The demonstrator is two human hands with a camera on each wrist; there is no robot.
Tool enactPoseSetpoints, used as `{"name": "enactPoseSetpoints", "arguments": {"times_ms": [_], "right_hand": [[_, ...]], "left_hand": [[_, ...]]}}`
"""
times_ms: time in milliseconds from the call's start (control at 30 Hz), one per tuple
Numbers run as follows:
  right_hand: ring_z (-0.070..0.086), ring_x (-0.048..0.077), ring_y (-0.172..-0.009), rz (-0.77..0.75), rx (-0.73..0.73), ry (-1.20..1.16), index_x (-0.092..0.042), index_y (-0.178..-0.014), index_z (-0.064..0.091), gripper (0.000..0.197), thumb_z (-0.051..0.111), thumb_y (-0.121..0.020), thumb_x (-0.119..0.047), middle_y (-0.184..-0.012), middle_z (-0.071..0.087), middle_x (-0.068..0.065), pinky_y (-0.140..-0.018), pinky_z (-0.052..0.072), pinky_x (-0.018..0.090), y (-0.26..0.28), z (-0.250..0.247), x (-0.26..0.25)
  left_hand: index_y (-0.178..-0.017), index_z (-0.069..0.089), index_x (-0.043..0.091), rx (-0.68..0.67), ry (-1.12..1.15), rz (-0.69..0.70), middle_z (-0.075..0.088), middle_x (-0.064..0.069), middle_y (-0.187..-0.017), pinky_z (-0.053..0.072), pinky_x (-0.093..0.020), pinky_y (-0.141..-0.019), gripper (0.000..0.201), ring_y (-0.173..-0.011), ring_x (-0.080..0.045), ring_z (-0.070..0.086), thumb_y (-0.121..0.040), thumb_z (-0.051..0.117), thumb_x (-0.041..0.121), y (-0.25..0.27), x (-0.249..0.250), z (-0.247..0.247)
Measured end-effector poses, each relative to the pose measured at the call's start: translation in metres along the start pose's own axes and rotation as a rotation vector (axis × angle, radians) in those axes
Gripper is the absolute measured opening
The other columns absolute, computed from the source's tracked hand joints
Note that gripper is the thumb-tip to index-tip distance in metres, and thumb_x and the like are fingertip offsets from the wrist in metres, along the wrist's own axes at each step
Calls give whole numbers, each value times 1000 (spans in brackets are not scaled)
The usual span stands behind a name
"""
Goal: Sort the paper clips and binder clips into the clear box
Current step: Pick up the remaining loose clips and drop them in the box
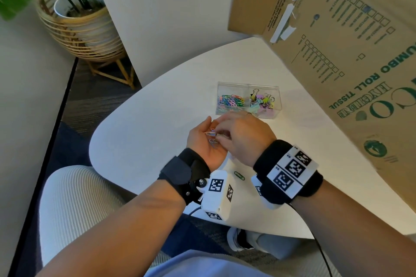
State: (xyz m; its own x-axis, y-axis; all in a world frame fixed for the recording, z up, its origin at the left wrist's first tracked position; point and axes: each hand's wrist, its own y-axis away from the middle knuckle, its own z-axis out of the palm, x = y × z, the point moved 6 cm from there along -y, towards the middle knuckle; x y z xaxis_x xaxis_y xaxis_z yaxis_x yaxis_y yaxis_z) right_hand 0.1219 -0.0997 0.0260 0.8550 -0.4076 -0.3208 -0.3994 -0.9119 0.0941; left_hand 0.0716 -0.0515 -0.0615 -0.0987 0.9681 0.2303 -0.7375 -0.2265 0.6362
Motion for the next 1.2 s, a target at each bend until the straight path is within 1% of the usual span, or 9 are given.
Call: {"name": "enactPoseSetpoints", "arguments": {"times_ms": [100,267,333,467,600,700,800,967,1200], "right_hand": [[55,9,-94,3,151,-182,-22,-103,72,19,57,-91,-24,-101,63,-13,-82,47,29,5,-14,5],[65,6,-74,151,167,-491,-23,-95,75,16,59,-90,-19,-71,69,-11,-81,54,32,10,-15,21],[68,6,-77,194,164,-578,-21,-102,74,19,60,-90,-19,-76,73,-7,-85,54,31,12,-12,26],[61,-13,-82,179,220,-642,-17,-114,71,24,61,-92,-14,-92,72,-4,-80,44,2,14,-19,29],[59,8,-95,141,141,-564,-23,-122,66,31,51,-97,-11,-102,63,5,-84,42,9,9,-14,31],[53,1,-89,128,109,-512,-23,-126,64,34,48,-98,-9,-96,63,6,-78,37,2,9,-13,31],[60,-2,-78,187,186,-531,-26,-110,72,24,60,-92,-16,-87,68,-5,-74,45,9,12,-17,38],[59,-5,-67,289,270,-489,-21,-91,75,8,70,-85,-19,-76,67,-12,-61,42,1,14,-22,48],[64,4,-66,276,337,-589,-20,-77,74,6,71,-80,-16,-73,72,-7,-71,55,23,20,-20,39]], "left_hand": [[-96,60,0,-41,-13,20,68,-17,-73,59,-31,-58,42,-65,-27,70,-101,33,32,3,5,8],[-109,61,-4,-87,-24,36,70,-22,-93,60,-35,-65,46,-77,-31,71,-101,30,29,3,7,15],[-108,61,-3,-109,0,21,71,-22,-92,60,-35,-66,45,-77,-31,72,-101,30,28,4,4,15],[-110,60,-3,-126,21,19,69,-22,-100,55,-38,-82,41,-86,-31,71,-100,33,26,7,2,17],[-133,49,-2,-144,36,11,55,-19,-128,49,-40,-94,45,-105,-29,60,-99,35,25,6,0,21],[-133,49,-1,-149,33,8,57,-17,-122,46,-38,-98,44,-105,-28,59,-100,35,26,5,-1,21],[-117,60,-3,-146,-23,2,67,-20,-107,49,-37,-95,41,-98,-29,66,-101,35,26,6,-3,21],[-112,60,-5,-175,-95,16,69,-22,-104,53,-35,-91,40,-95,-27,69,-103,34,24,8,-11,27],[-100,57,0,-39,-92,47,64,-24,-109,57,-36,-82,35,-101,-32,65,-103,34,26,-1,-8,19]]}}
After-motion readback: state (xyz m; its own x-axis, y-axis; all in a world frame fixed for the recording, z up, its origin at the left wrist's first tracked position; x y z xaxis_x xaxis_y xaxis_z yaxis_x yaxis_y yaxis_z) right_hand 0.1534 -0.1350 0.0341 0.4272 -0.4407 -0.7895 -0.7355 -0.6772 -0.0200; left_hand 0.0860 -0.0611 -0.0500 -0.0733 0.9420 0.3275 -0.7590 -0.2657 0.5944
